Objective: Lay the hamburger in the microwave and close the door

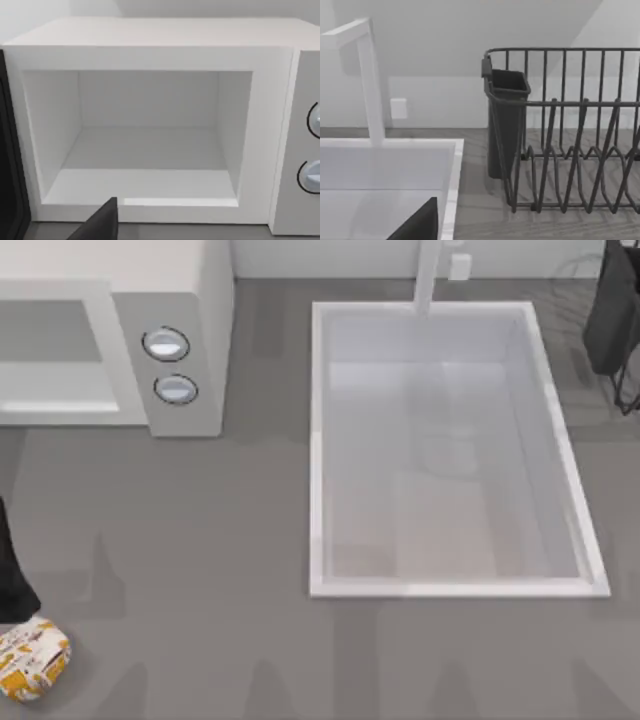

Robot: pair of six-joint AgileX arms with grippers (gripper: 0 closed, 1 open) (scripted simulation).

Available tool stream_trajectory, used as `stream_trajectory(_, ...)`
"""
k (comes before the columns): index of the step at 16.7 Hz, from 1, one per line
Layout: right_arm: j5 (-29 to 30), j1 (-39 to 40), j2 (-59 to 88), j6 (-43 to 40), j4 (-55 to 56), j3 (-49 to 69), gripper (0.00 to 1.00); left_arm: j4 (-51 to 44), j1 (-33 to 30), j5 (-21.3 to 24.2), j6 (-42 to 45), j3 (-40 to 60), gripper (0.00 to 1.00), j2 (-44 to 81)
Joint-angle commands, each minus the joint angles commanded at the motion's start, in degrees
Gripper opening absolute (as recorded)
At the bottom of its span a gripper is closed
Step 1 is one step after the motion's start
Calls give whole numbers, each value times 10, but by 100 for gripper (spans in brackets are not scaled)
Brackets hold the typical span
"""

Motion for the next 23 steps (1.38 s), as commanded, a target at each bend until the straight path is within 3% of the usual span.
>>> stream_trajectory(7, 0, 0, 0, 0, 0, 0, 100, -76, -8, 0, 51, 66, 100, 93)
stream_trajectory(17, 0, 0, 0, 0, 0, 0, 100, -399, -36, -1, 255, 325, 100, 582)
stream_trajectory(23, 0, 0, 0, 0, 0, 0, 100, -532, -48, -2, 343, 440, 100, 776)
